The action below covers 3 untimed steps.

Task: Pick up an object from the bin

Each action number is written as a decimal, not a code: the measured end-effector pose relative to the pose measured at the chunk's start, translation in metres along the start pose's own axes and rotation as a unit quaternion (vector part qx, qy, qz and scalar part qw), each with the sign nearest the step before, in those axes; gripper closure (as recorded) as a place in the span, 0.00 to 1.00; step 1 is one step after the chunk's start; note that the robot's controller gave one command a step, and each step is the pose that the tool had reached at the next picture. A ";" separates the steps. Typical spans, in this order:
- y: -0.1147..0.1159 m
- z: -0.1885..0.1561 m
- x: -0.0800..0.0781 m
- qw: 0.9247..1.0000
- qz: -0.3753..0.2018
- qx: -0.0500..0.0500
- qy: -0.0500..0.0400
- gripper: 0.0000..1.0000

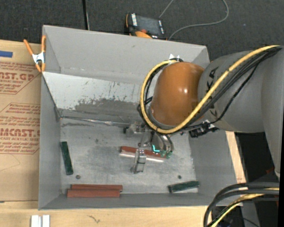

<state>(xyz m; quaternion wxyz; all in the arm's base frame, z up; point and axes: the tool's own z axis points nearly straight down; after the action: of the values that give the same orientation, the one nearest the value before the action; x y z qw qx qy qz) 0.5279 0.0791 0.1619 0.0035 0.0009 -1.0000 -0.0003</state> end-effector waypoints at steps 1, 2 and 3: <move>-0.011 0.097 -0.026 1.000 0.000 0.000 -0.002 0.00; -0.040 0.093 0.006 0.999 0.049 0.000 -0.002 0.00; -0.039 0.092 0.004 0.999 0.048 -0.001 -0.004 1.00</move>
Offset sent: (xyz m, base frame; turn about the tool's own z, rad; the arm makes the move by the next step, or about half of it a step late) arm 0.0266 -0.0119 -0.0919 0.0006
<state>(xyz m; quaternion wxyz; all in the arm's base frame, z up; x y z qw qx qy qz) 0.5229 0.0401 0.0698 -0.0002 -0.0472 -0.9989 -0.0009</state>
